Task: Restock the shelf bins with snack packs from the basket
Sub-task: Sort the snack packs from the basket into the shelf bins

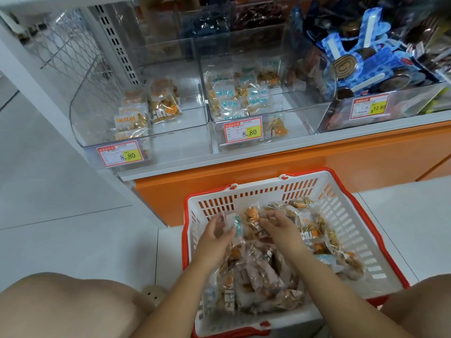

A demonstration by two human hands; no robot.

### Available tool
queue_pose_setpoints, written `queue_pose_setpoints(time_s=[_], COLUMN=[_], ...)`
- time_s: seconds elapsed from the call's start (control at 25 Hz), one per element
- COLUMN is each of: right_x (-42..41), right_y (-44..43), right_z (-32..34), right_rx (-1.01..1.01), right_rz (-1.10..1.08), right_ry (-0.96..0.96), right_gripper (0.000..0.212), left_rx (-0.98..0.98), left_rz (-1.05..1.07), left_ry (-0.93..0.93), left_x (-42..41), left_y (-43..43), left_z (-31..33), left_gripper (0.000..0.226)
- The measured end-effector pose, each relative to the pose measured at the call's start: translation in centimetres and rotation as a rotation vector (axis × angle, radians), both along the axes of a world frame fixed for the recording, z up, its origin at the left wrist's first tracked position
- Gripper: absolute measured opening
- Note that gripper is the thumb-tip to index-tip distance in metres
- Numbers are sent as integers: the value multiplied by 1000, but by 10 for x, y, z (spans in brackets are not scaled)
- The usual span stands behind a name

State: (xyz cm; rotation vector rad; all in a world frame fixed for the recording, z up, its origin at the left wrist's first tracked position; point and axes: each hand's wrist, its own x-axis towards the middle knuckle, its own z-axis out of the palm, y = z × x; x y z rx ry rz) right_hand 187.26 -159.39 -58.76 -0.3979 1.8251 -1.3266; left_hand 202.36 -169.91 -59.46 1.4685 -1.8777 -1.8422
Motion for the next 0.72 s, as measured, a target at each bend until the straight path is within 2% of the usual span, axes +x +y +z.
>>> queue_pose_setpoints(time_s=[0.12, 0.24, 0.32, 0.64, 0.72], right_x=[-9, -14, -17, -23, -22], right_y=[3, 12, 16, 17, 18], right_z=[16, 23, 22, 27, 35], right_rx=[-91, -168, -170, -171, -146], right_rz=[3, -112, -139, -172, -109], right_ry=[51, -107, -142, -178, -213], right_gripper=[13, 14, 15, 15, 9], left_rx=[207, 372, 422, 454, 346], left_rz=[80, 154, 159, 118, 47], left_ry=[157, 298, 330, 391, 347], left_x=[-10, -20, -24, -28, -25], left_y=[3, 10, 15, 20, 20], left_z=[15, 28, 31, 54, 61], left_gripper=[29, 22, 24, 29, 33])
